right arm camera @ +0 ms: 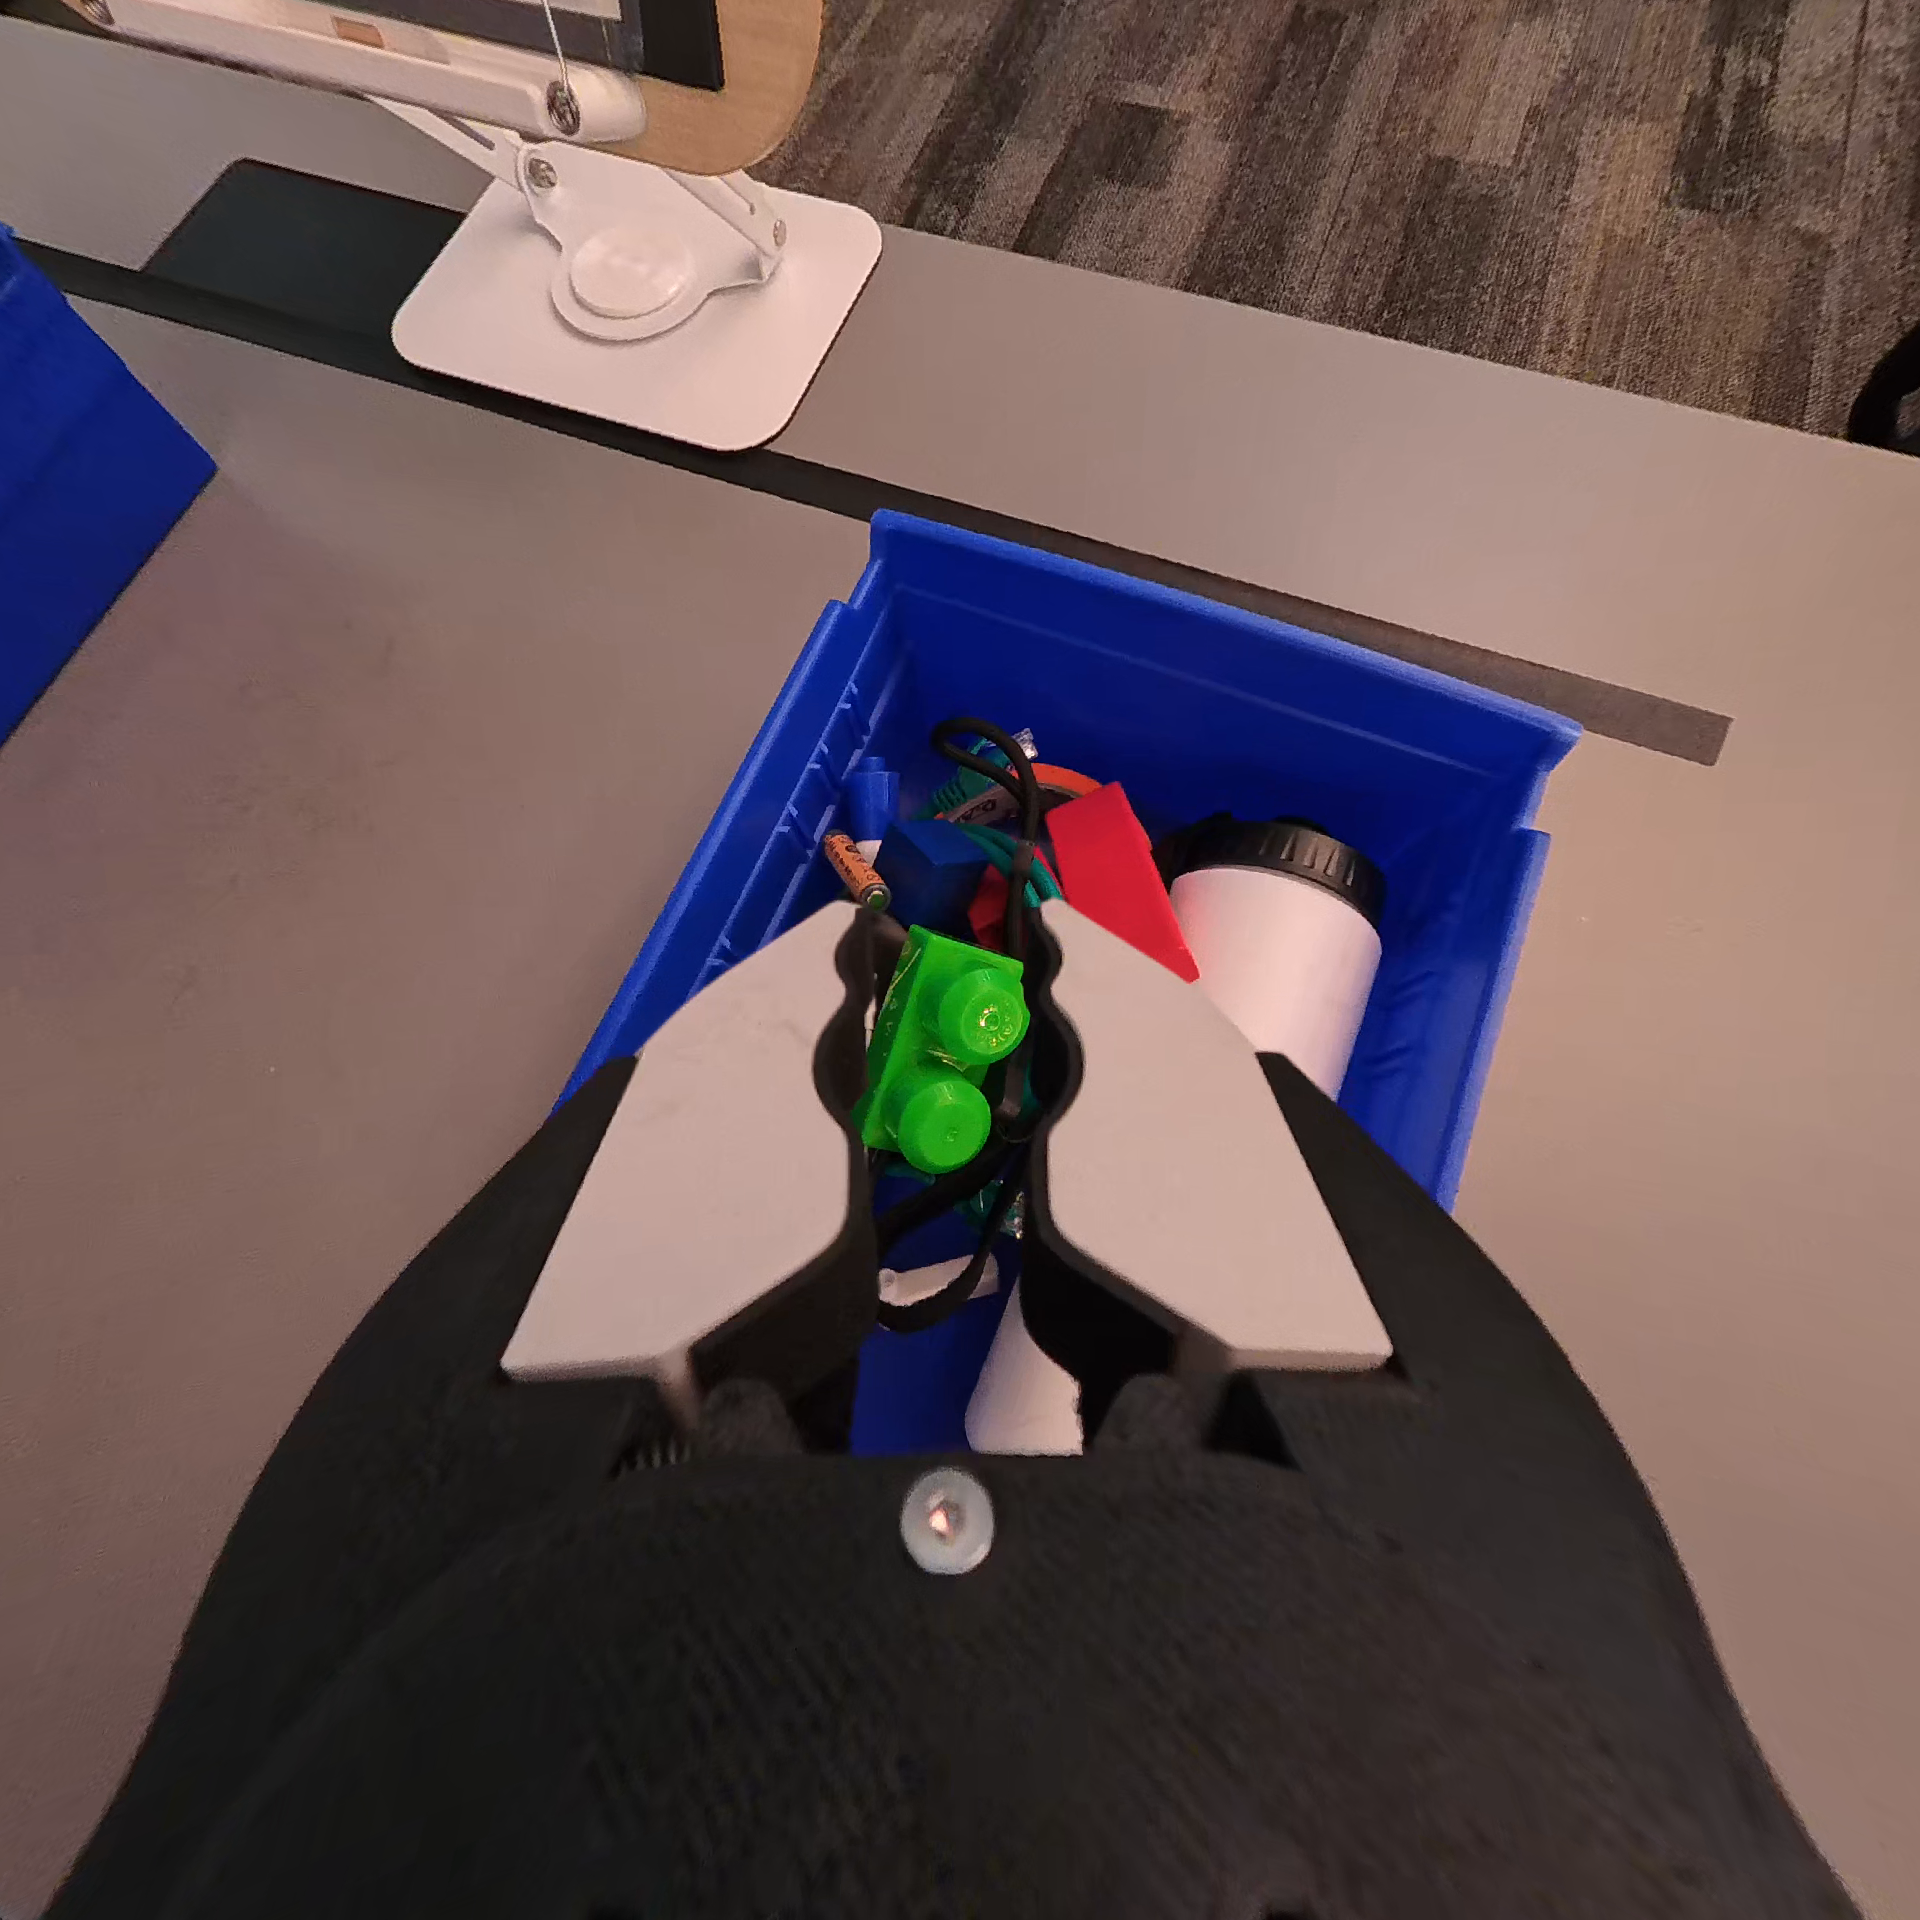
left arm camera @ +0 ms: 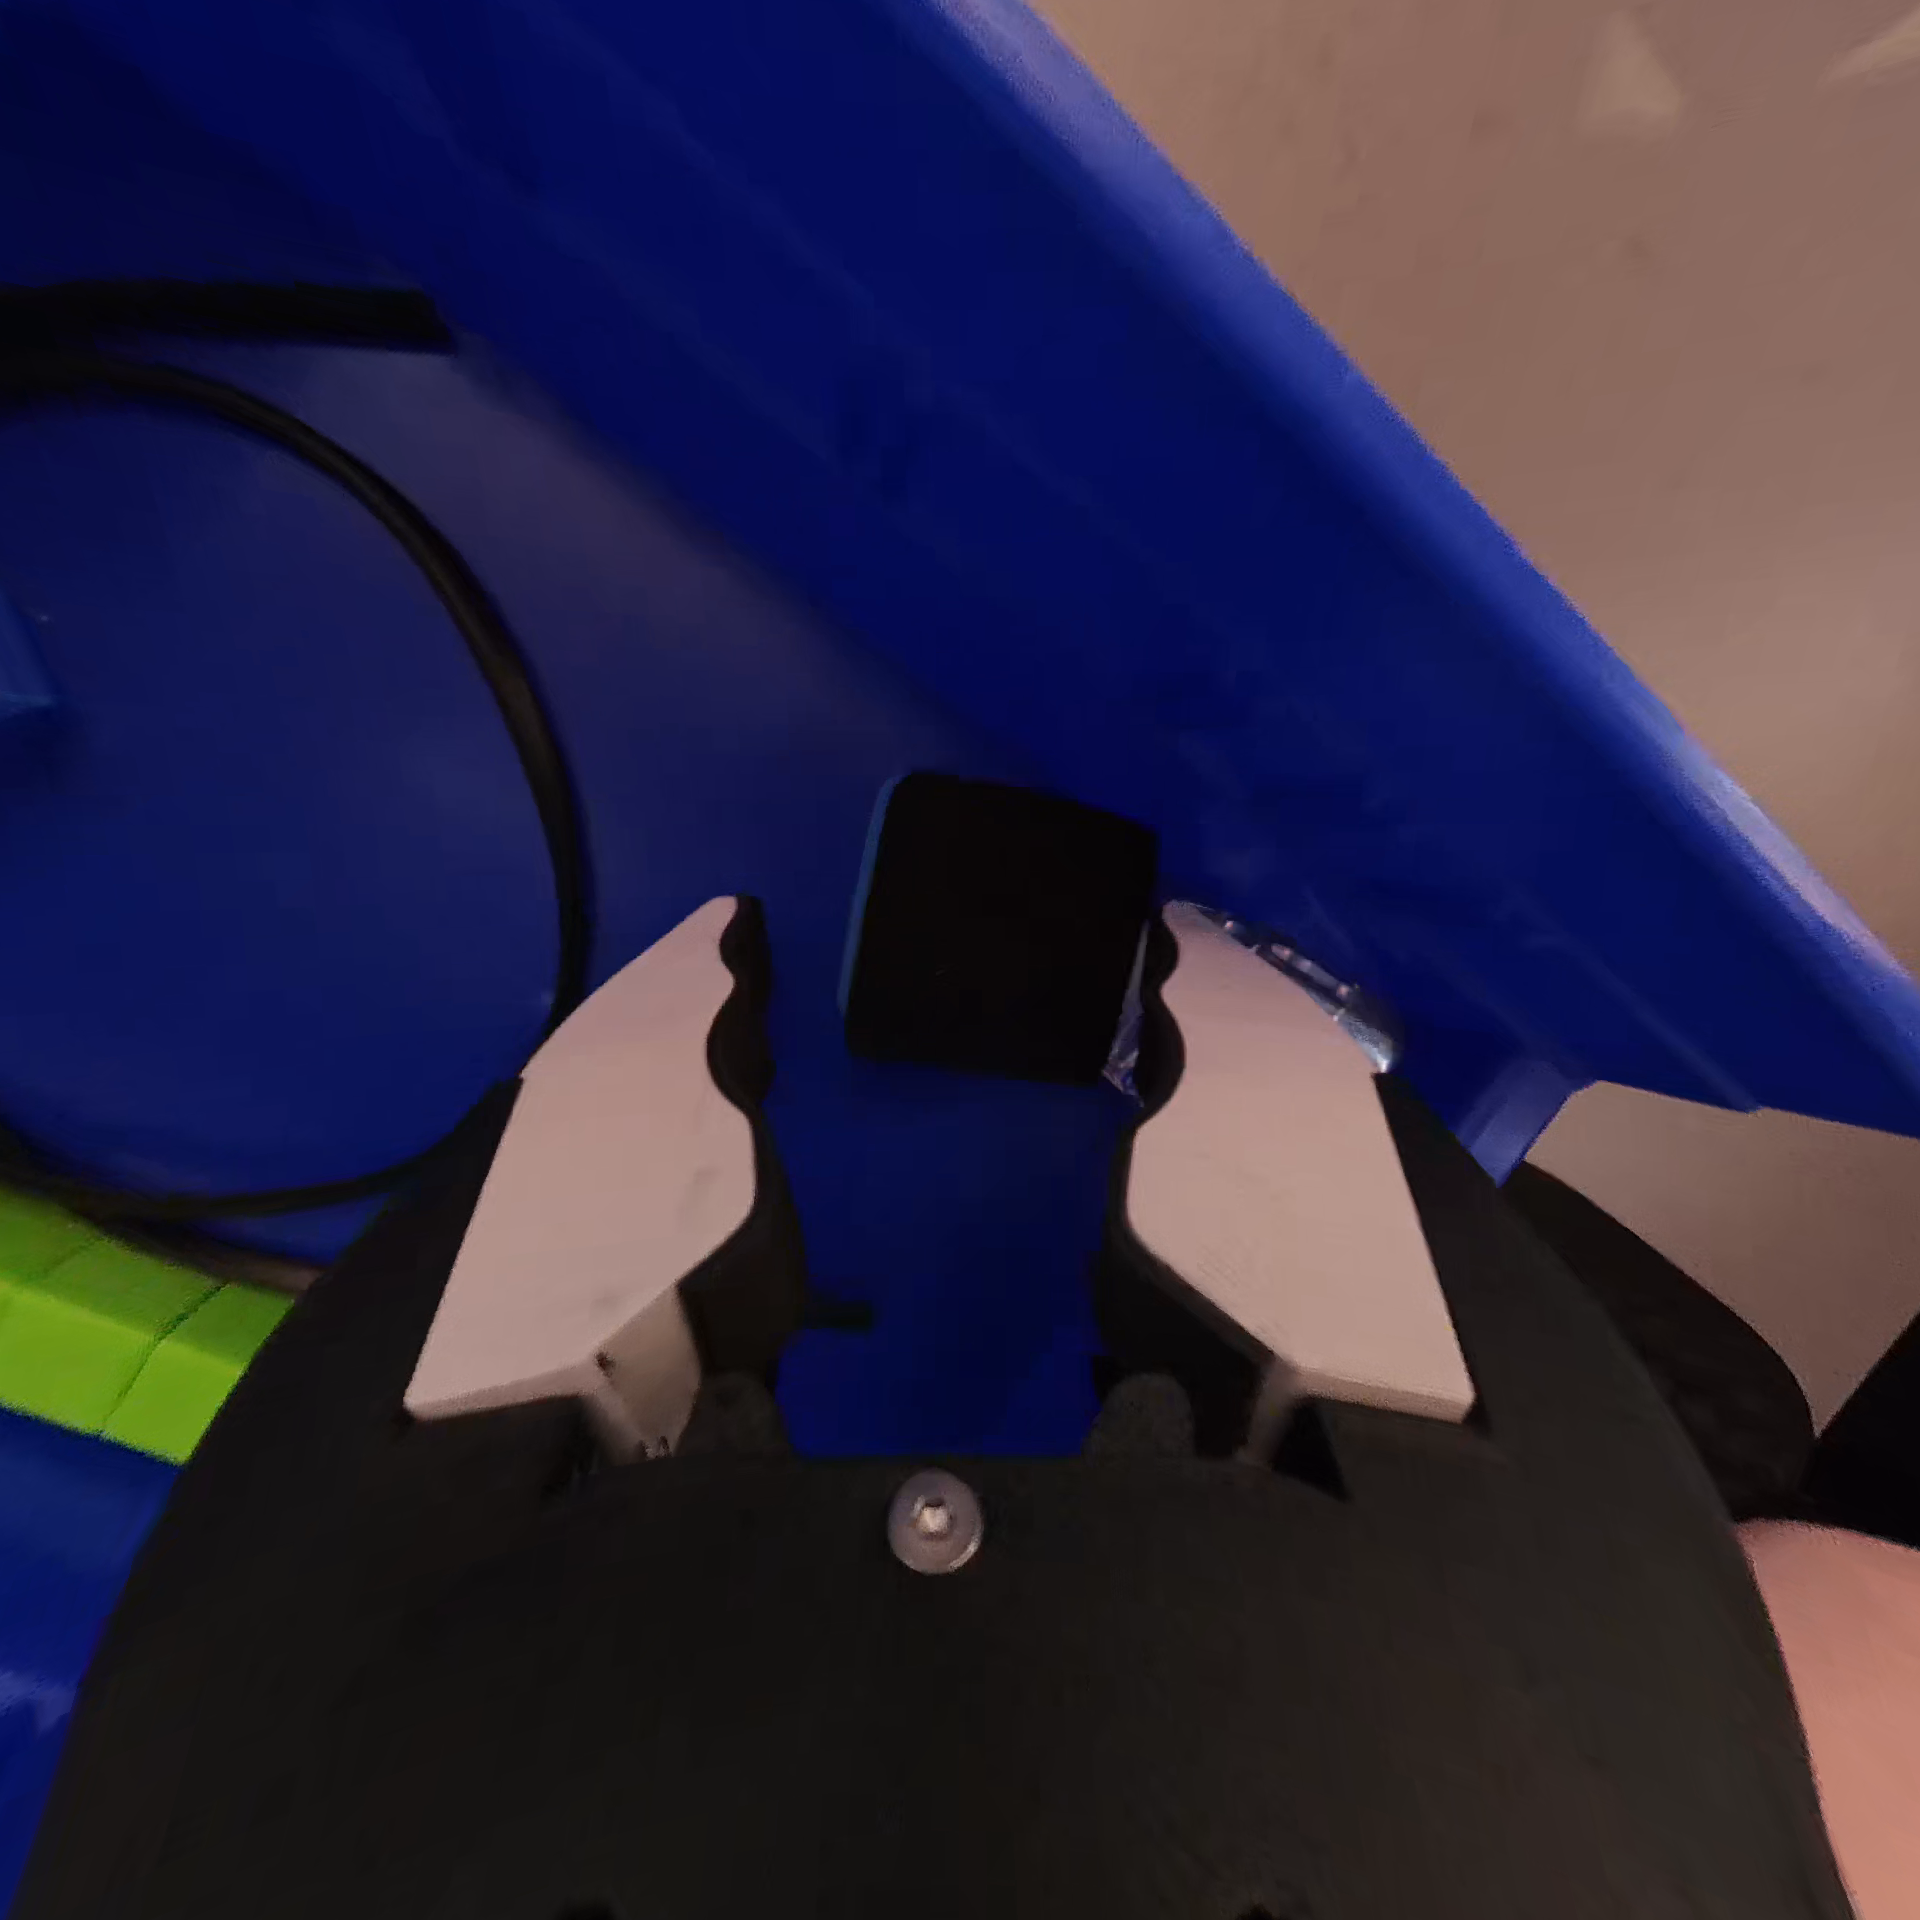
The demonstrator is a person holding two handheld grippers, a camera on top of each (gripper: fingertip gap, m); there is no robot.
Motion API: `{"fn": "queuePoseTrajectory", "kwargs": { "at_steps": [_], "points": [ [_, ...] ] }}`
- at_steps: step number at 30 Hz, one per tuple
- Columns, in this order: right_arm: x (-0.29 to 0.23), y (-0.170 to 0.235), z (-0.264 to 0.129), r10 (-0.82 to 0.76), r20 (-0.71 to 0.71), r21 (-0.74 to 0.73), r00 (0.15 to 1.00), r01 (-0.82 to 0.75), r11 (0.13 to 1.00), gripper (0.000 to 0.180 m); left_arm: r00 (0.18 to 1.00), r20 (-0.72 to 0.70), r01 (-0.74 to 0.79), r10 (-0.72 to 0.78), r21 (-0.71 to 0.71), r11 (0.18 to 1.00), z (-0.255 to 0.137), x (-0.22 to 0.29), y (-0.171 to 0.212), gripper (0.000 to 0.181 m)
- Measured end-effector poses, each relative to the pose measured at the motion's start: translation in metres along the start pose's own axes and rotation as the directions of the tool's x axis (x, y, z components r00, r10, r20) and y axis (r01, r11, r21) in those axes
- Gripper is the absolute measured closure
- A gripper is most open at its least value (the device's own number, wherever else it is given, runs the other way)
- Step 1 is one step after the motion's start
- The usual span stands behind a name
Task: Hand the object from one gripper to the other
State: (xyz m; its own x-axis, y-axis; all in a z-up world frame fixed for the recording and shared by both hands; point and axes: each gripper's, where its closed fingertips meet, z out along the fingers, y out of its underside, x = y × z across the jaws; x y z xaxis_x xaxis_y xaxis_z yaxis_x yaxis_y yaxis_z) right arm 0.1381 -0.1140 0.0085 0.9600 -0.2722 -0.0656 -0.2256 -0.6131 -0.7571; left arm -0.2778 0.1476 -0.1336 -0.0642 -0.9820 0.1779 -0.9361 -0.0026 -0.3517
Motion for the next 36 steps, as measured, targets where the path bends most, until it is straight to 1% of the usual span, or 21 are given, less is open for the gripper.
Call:
{"fn": "queuePoseTrajectory", "kwargs": {
  "at_steps": [3,9,10,11,13,15,18,23,24,25,27,29,30,32,34,36],
  "points": [
    [0.0,0.002,0.002,-0.002,0.001,-0.014,1.0,0.002,1.0,0.151,1.0,-0.011,-0.026,0.025,-0.023,0.999,0.007,0.004,0.003,0.109],
    [-0.002,0.004,0.004,-0.027,0.001,-0.03,1.0,0.027,0.999,0.153,0.995,0.05,-0.085,0.089,-0.075,0.994,0.008,0.001,0.003,0.12],
    [-0.003,0.004,0.004,-0.03,0.001,-0.031,1.0,0.03,0.999,0.154,0.992,0.076,-0.095,0.101,-0.08,0.992,0.006,-0.002,0.003,0.125],
    [-0.003,0.004,0.004,-0.034,0.0,-0.032,0.999,0.034,0.999,0.154,0.987,0.122,-0.091,0.102,-0.091,0.992,0.003,-0.01,0.004,0.125],
    [-0.004,0.005,0.005,-0.042,-0.002,-0.036,0.999,0.042,0.998,0.154,0.97,0.231,-0.043,0.072,-0.128,0.991,-0.006,-0.029,0.011,0.125],
    [-0.004,0.006,0.005,-0.052,-0.007,-0.043,0.999,0.051,0.998,0.154,0.957,0.288,0.008,0.036,-0.151,0.989,-0.014,-0.04,0.019,0.126],
    [-0.004,0.006,0.006,-0.062,-0.012,-0.048,0.998,0.061,0.997,0.154,0.973,0.229,0.035,-0.003,-0.135,0.99,-0.015,-0.032,0.023,0.126],
    [-0.004,0.009,0.008,-0.068,-0.012,-0.063,0.998,0.067,0.996,0.154,0.964,0.266,0.062,-0.008,-0.195,0.979,-0.01,-0.038,0.031,0.124],
    [-0.004,0.009,0.008,-0.071,-0.013,-0.065,0.997,0.07,0.995,0.154,0.964,0.267,0.066,-0.005,-0.221,0.973,-0.007,-0.038,0.035,0.119],
    [-0.003,0.009,0.007,-0.073,-0.017,-0.066,0.997,0.072,0.995,0.154,0.965,0.261,0.073,-0.009,-0.239,0.968,-0.005,-0.038,0.038,0.109],
    [-0.003,0.009,0.007,-0.077,-0.021,-0.066,0.997,0.076,0.995,0.154,0.97,0.242,0.078,-0.018,-0.24,0.968,-0.003,-0.036,0.036,0.117],
    [-0.004,0.008,0.006,-0.079,-0.018,-0.061,0.997,0.078,0.995,0.154,0.962,0.272,0.066,0.002,-0.241,0.968,-0.007,-0.04,0.034,0.121],
    [-0.004,0.008,0.005,-0.082,-0.017,-0.059,0.997,0.08,0.995,0.154,0.955,0.295,0.073,-0.007,-0.212,0.974,-0.012,-0.043,0.029,0.122],
    [-0.005,0.007,0.004,-0.094,-0.021,-0.057,0.995,0.093,0.994,0.154,0.952,0.302,0.082,-0.052,-0.089,0.993,-0.029,-0.042,0.009,0.122],
    [-0.005,0.005,0.003,-0.115,-0.032,-0.048,0.993,0.113,0.992,0.154,0.948,0.309,0.046,-0.076,0.101,0.994,-0.056,-0.037,-0.021,0.122],
    [-0.008,-0.001,0.0,-0.146,-0.047,-0.021,0.988,0.145,0.989,0.155,0.933,0.347,-0.027,-0.09,0.319,0.948,-0.093,-0.031,-0.054,0.122]
  ]
}}
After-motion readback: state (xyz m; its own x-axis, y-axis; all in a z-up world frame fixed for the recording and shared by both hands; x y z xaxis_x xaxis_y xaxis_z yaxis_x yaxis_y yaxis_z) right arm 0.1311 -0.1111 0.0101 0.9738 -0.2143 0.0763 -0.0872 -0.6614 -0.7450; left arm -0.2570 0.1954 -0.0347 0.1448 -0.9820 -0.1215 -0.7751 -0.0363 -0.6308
